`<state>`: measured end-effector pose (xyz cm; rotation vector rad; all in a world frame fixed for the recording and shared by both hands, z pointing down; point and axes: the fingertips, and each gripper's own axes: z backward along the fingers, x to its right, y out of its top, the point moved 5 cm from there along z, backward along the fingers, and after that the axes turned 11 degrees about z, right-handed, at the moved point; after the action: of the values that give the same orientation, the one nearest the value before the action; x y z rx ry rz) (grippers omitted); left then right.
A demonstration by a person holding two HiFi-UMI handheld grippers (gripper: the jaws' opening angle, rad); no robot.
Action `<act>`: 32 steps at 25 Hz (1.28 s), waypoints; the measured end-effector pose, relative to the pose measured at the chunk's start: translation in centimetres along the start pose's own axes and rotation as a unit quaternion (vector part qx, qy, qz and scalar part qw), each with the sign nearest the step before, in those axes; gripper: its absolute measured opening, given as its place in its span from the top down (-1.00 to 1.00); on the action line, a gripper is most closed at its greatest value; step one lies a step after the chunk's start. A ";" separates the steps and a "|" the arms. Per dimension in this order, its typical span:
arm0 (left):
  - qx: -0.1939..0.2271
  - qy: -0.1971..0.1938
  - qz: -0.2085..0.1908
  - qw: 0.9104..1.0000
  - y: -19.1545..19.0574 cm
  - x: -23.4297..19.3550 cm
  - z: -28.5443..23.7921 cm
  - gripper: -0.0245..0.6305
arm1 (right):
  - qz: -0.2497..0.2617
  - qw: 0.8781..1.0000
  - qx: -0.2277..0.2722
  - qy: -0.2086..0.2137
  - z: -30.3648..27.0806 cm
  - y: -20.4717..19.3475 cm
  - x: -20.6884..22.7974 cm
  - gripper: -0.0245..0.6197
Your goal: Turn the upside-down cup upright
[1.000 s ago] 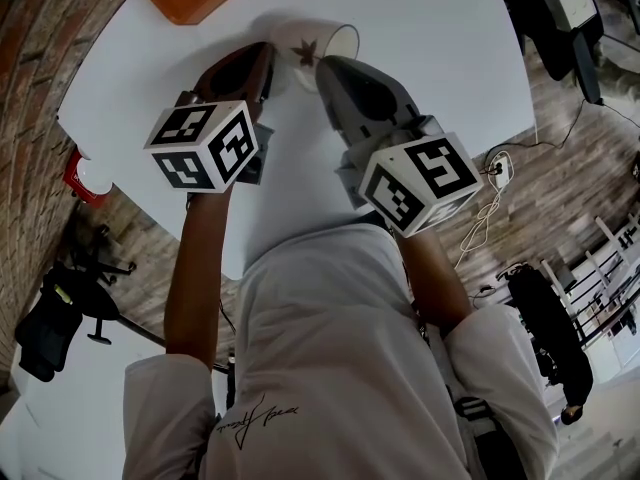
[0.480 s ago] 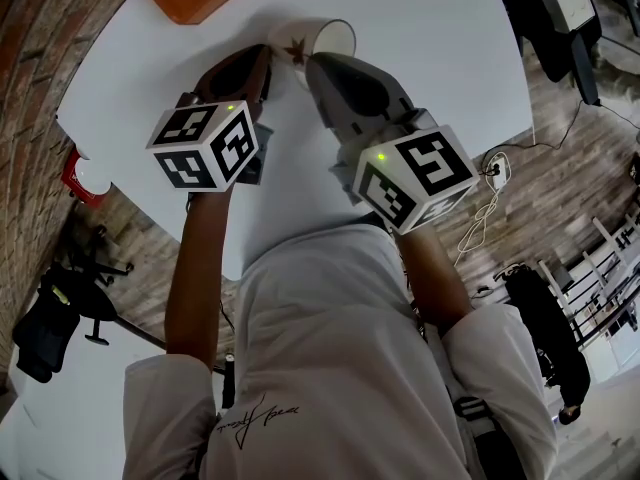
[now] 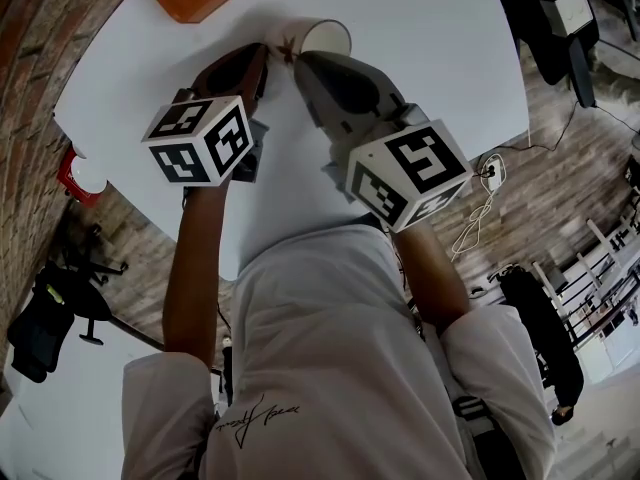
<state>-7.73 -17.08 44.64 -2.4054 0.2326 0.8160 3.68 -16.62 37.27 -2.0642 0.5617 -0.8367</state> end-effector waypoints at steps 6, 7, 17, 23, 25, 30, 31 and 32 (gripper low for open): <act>-0.006 -0.001 0.007 1.000 -0.1 -0.4 -0.2 0.90 | 0.010 1.000 -0.005 0.007 -0.6 0.1 -0.2 0.85; -0.007 -0.004 0.010 1.000 -0.2 -0.5 -0.1 0.90 | 0.012 1.000 -0.006 0.008 -0.8 0.2 -0.3 0.85; -0.005 -0.009 0.017 1.000 -0.2 -0.7 0.0 0.90 | 0.026 1.000 -0.008 0.013 -1.5 0.5 -0.7 0.85; -0.004 -0.013 0.025 1.000 -0.1 -0.5 0.3 0.90 | 0.028 0.999 -0.016 0.020 -1.8 0.4 -1.1 0.85; -0.001 -0.015 0.027 1.000 0.0 -0.4 0.5 0.90 | 0.030 0.999 -0.017 0.022 -2.1 0.5 -1.2 0.85; 0.003 -0.010 0.031 0.999 0.1 -0.7 0.7 0.90 | 0.041 0.999 -0.016 0.017 -2.5 0.8 -1.0 0.86; 0.004 -0.007 0.032 0.999 0.1 -0.9 0.7 0.90 | 0.042 0.999 -0.018 0.016 -2.6 0.7 -0.8 0.86; 0.004 -0.005 0.034 0.999 0.1 -1.0 0.8 0.90 | 0.041 0.999 -0.018 0.016 -2.6 0.7 -0.7 0.86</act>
<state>-9.00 -16.70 44.70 -2.3964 0.3152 0.8557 1.25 -17.94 37.59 -2.0483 0.6792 -0.8170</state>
